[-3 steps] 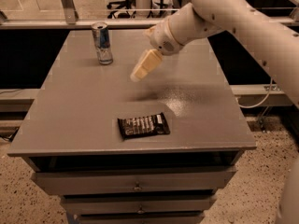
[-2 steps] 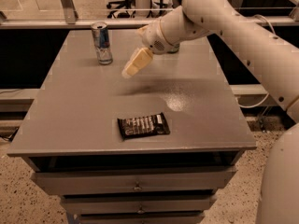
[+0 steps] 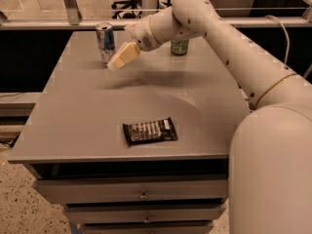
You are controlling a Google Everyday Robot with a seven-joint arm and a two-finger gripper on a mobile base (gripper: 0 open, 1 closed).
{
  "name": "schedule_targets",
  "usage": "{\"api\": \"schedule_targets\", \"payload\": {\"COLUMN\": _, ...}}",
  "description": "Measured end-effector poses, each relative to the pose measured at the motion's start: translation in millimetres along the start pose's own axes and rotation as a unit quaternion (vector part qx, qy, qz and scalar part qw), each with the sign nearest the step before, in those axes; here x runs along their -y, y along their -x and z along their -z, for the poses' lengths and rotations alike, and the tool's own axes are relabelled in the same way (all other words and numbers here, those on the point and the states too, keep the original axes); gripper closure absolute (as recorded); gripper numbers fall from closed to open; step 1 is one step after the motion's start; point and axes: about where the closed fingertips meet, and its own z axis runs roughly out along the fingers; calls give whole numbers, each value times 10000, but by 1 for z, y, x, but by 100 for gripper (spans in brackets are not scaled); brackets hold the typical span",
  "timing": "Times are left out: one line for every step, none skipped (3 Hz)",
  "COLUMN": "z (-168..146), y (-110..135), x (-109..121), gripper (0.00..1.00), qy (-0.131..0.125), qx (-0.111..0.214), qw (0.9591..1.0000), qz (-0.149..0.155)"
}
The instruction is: Knock redbull can over
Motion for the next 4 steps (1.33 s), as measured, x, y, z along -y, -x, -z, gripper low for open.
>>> {"api": "schedule_targets", "payload": {"z": -29, "y": 20, "x": 13, "gripper": 2, "qy": 48, "qx": 510, "qw": 9986, "qz": -155}}
{"api": "schedule_targets", "payload": {"z": -47, "y": 29, "x": 14, "gripper": 24, "qy": 41, "qx": 774, "qw": 9966, "qz": -263}}
{"api": "schedule_targets", "payload": {"z": -44, "y": 32, "x": 14, "gripper": 63, "qy": -132, "qx": 901, "qw": 9954, "qz": -300}}
{"api": "schedule_targets", "payload": {"z": -37, "y": 33, "x": 14, "gripper": 86, "qy": -208, "qx": 925, "qw": 9950, "qz": -305}}
